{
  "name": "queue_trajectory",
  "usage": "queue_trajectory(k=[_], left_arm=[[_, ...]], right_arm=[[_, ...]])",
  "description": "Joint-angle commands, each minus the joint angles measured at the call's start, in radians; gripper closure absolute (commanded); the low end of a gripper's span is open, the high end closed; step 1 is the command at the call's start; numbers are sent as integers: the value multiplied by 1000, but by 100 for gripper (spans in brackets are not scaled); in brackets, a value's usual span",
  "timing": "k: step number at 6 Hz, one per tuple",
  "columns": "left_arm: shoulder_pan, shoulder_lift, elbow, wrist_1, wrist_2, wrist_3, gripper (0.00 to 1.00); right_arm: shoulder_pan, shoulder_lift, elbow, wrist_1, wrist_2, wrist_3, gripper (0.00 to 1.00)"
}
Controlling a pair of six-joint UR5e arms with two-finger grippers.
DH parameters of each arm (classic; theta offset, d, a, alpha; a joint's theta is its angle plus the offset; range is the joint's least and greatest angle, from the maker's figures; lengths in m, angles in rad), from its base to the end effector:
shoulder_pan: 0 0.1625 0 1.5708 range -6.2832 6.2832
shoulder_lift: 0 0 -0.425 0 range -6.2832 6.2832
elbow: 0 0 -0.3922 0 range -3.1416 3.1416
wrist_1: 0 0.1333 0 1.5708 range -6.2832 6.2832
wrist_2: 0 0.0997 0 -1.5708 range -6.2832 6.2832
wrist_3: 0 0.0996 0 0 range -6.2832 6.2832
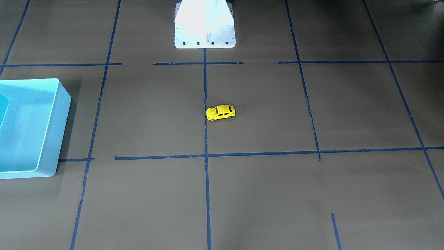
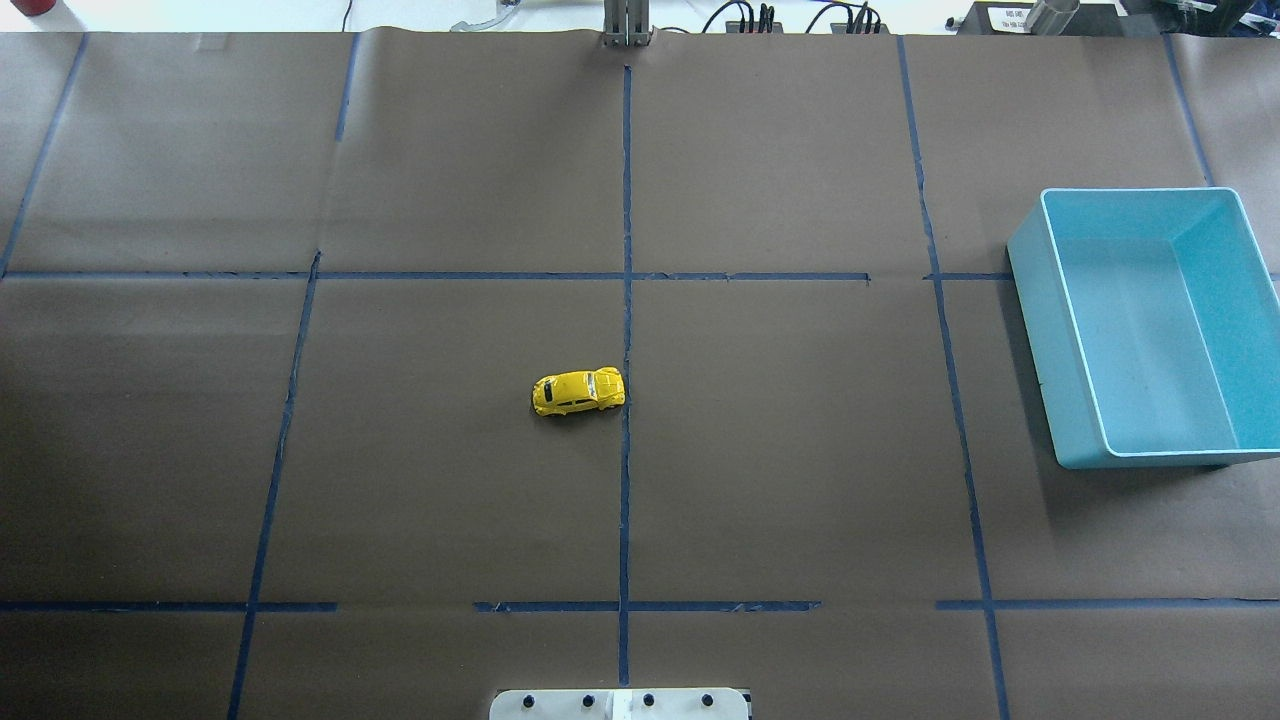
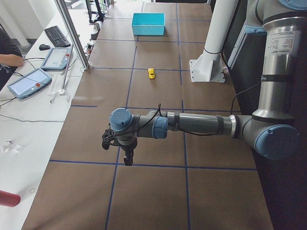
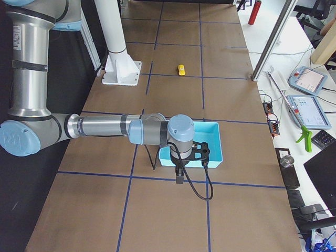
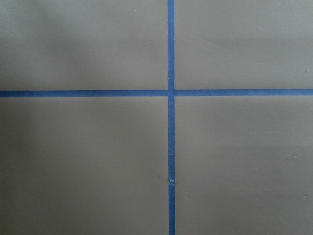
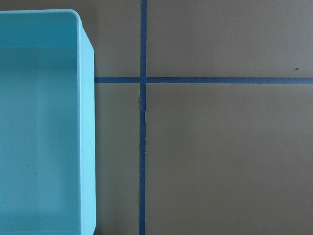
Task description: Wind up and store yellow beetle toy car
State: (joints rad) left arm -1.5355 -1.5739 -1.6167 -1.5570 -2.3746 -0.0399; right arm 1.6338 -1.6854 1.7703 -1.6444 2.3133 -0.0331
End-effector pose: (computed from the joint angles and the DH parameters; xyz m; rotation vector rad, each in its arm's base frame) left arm -0.0441 -0.4970 0.6339 0.0031 0.8044 0.0098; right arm 0.0937 -0.4377 0.6237 0.0464 -0.7411 0.0243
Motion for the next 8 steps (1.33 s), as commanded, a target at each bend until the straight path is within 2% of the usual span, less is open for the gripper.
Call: queue_trajectory(k=[1,8], left_arm=[[0,0,1,0,0,0,0],[9,-30,18,-24,0,8,0]], right_arm=[[-2,4,-3,0,2,-1,0],[-8,6,9,-3,1,-63,0]])
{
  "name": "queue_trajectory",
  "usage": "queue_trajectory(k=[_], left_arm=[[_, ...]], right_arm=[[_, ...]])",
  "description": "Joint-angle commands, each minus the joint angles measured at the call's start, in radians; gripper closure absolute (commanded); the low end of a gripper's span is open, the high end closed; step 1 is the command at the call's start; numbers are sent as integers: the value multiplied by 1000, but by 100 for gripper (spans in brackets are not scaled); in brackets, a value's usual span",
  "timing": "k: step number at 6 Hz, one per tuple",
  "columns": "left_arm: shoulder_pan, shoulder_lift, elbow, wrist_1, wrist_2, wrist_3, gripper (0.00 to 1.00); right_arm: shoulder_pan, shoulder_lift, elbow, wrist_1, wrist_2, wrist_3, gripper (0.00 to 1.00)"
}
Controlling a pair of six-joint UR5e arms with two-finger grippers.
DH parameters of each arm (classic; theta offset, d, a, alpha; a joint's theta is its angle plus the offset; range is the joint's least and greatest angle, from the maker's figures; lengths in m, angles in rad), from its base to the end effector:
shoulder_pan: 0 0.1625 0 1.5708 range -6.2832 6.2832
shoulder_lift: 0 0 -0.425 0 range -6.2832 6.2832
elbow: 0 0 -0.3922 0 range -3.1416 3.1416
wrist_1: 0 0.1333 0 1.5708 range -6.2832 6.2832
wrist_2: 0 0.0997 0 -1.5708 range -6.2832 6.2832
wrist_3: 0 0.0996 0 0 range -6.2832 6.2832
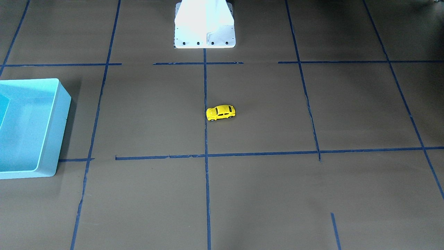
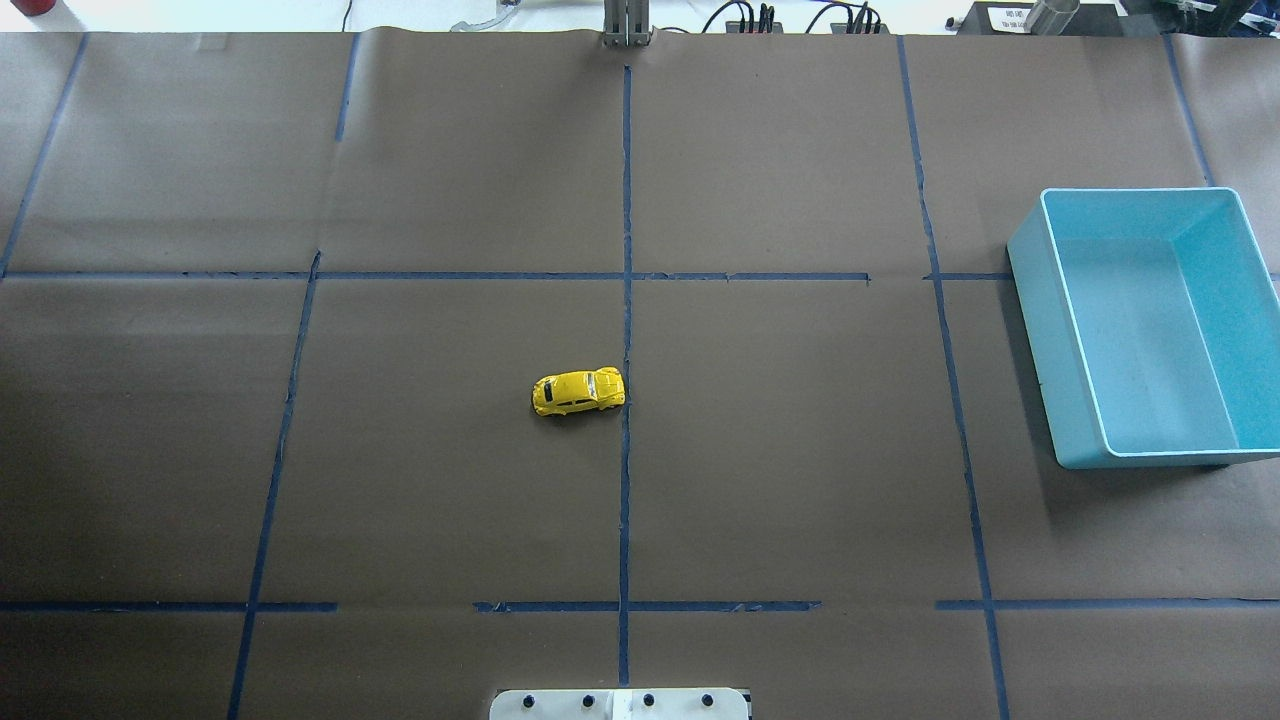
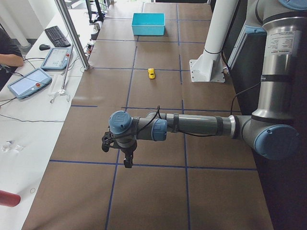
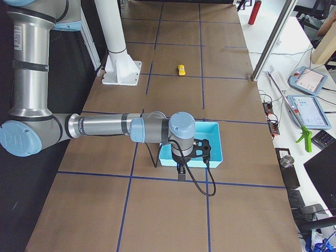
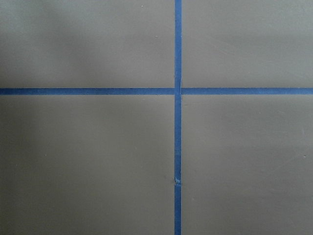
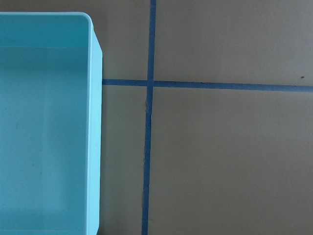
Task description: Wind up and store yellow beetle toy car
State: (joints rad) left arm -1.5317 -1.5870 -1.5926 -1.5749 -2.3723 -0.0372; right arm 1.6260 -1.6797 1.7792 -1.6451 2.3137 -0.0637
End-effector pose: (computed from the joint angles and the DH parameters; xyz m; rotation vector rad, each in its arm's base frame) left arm -0.0421 -0.5034 0.6376 0.0092 0.8023 0.0187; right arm 0.0904 -0.4413 0.6168 0.0681 -0.7401 -0.0175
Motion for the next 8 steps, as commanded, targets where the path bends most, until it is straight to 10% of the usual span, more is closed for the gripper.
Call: queue_trajectory(k=[1,8], left_arm=[[63,-52,-22,-46,-2,-3,0],[601,-486,-40,-45,129,-3,0]], right_arm=[[-3,2,-1,-4,1,-31,0],[-6,0,-3,-5,7,-22,0]])
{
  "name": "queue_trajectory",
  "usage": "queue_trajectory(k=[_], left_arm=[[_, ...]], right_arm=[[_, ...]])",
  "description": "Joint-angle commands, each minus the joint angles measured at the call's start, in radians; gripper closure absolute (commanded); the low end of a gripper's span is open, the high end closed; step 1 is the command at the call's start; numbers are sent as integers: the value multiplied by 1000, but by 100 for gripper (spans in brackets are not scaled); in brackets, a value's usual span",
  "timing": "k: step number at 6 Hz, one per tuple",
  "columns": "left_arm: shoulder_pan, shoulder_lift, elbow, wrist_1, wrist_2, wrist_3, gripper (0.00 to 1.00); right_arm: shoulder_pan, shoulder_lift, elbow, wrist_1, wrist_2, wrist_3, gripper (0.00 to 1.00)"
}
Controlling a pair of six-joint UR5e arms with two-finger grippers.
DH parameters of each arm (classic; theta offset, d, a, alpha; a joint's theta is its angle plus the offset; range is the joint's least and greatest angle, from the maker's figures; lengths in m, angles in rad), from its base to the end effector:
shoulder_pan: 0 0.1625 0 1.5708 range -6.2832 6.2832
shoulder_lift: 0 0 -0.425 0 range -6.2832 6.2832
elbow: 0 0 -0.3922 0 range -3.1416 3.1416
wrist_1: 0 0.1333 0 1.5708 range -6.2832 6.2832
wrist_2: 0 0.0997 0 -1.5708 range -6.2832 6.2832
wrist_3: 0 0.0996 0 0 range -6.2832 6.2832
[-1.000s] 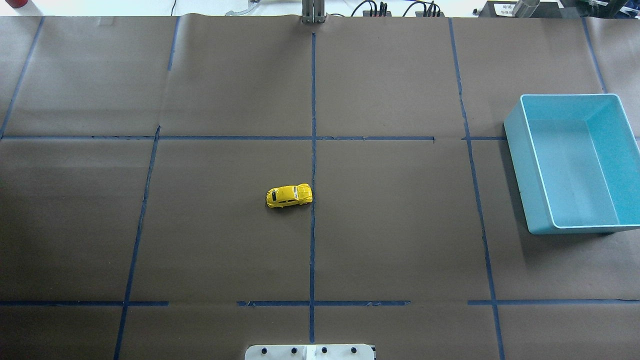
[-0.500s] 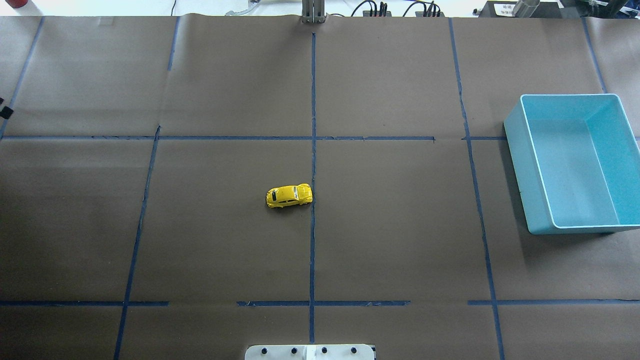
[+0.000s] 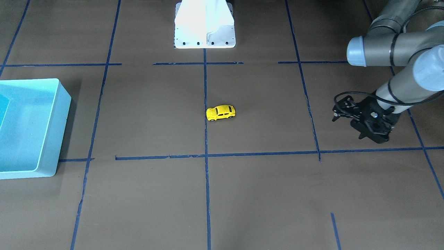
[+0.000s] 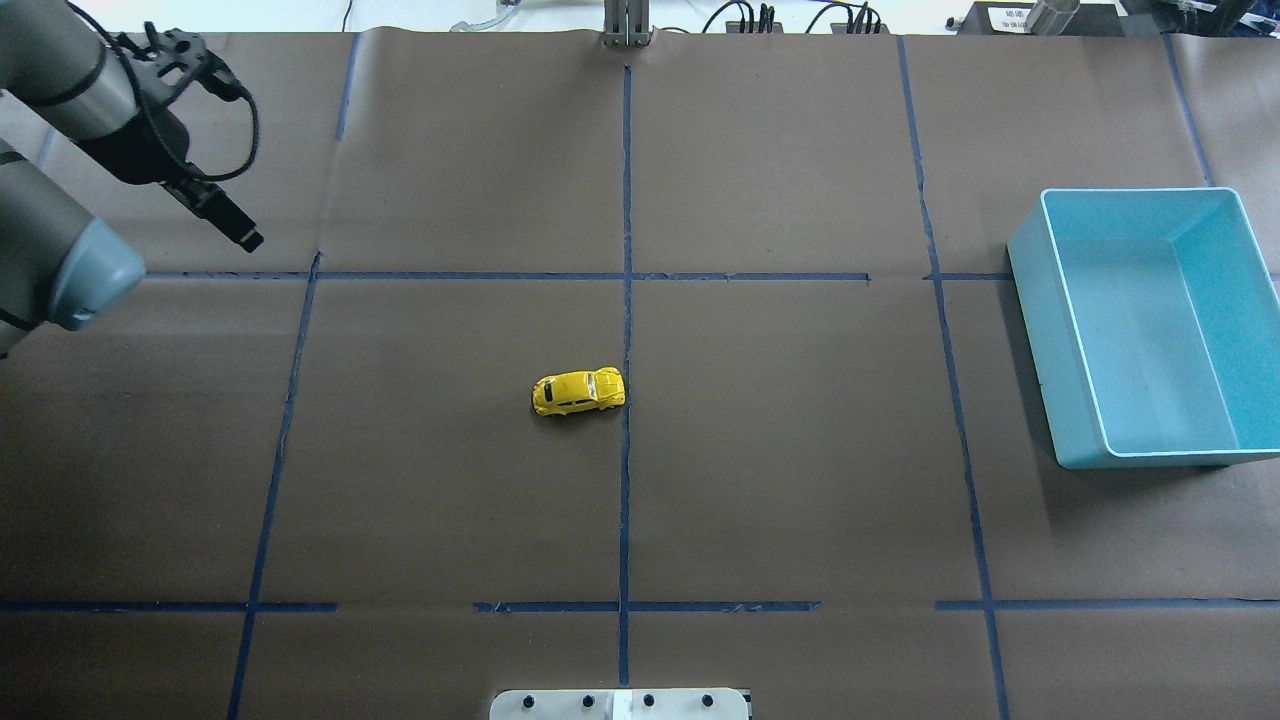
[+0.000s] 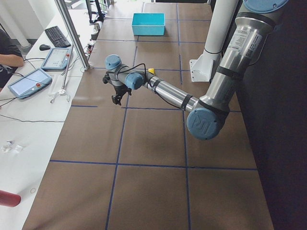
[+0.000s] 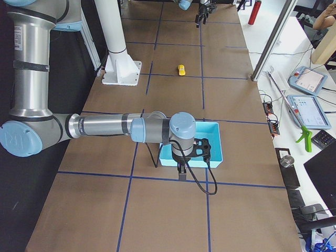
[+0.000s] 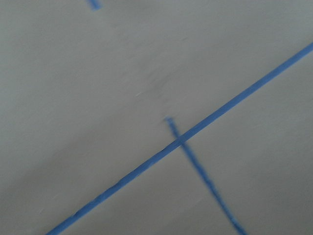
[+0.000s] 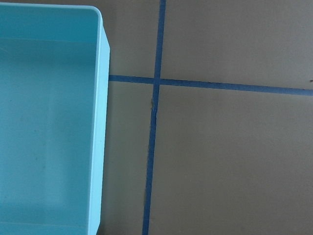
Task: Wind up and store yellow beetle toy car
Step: 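Reach the left gripper over the yellow beetle toy car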
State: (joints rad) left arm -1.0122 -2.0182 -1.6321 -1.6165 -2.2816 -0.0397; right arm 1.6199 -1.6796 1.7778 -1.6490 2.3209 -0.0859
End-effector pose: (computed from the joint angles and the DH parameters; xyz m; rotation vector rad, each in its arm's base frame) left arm 0.2870 -0.5882 0.3663 0.3090 0.8338 0.6819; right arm 0.0872 -0.4415 0.6174 0.0696 -0.7471 -0.0426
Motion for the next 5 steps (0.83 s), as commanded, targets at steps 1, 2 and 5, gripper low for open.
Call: queue_trajectory(k=[1,2,5], left_arm=[[166,-119,1,-5,74,1,0],[258,-201,8,1,133,1,0],[375,-544,298,21,128,14,0]], right_arm=[[0,0,-1,-3,3,0,0],[0,-2,-1,-5,20,0,0],[-3,-2,-1,0,21,0,0]])
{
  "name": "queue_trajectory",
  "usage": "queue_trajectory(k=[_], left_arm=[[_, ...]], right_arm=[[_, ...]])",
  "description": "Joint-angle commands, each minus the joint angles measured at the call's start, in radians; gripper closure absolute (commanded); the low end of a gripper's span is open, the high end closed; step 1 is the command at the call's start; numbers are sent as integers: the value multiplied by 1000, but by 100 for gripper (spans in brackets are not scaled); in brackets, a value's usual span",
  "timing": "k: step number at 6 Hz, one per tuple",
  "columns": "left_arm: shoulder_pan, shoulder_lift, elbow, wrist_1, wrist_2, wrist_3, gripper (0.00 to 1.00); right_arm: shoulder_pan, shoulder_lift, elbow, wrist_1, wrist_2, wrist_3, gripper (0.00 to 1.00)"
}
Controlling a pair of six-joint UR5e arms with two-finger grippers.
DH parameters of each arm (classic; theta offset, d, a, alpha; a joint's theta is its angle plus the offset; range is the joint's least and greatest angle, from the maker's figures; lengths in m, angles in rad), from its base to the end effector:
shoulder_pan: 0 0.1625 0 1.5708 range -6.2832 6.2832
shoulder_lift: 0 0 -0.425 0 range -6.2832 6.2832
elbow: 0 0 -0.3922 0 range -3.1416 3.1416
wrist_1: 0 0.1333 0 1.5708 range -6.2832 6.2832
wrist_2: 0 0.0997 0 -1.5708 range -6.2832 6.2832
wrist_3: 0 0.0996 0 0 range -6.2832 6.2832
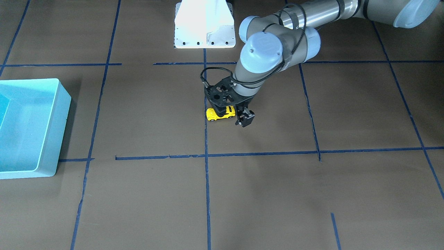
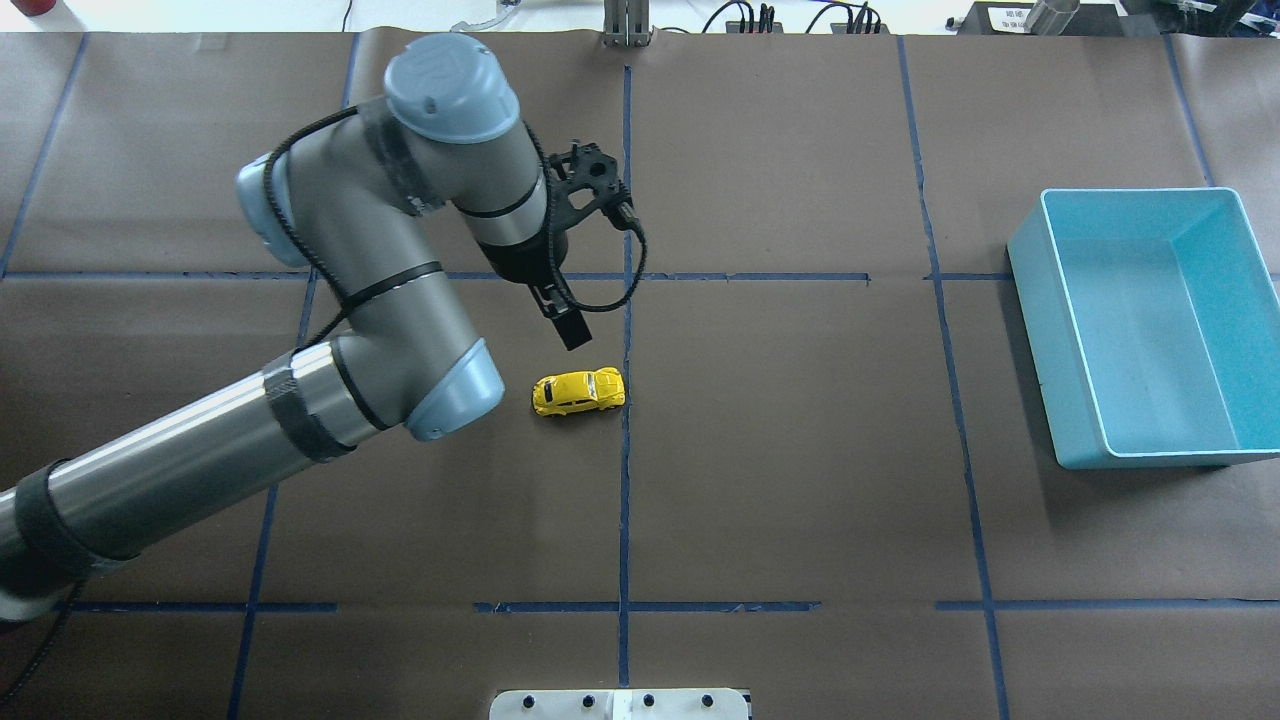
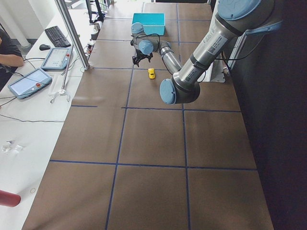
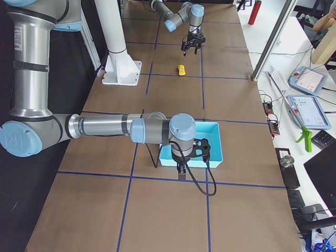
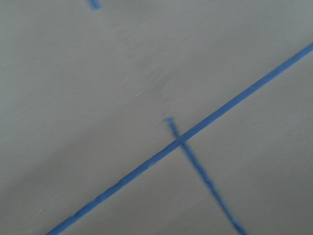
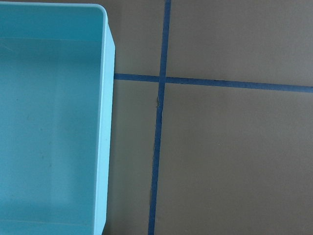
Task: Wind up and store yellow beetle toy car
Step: 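Reach the left gripper over the yellow beetle toy car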
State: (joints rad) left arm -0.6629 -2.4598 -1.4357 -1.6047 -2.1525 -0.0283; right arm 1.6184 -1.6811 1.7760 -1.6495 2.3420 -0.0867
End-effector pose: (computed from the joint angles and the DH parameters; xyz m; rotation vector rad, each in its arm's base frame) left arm 0.5390 -0.5205 0.1499 0.4553 0.8778 1.0393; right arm 0.0850 -0.4410 0.6175 0.0671 -0.7685 -0.0434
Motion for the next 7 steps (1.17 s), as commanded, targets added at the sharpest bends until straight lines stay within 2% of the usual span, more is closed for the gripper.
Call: queue_trajectory(k=[1,2,3,4,5,7], left_arm=[[38,-169,162,81,-1,4,0],[54,-206,199,145,15,156,0],[63,-209,207,184,107,344,0],[84,-206,212,219,165,432,0],[104,-199,218,227,227,479,0],[126,-160,216,220,235,431,0]], right_arm=[[-2,0,2,0,0,-1,0],[-2,-2,5,-3,0,-1,0],[-2,-2,5,-3,0,-1,0],[-2,-3,5,-4,0,-1,0],[-2,-3,5,-4,0,-1,0],[-2,-5,5,-4,2,-1,0]])
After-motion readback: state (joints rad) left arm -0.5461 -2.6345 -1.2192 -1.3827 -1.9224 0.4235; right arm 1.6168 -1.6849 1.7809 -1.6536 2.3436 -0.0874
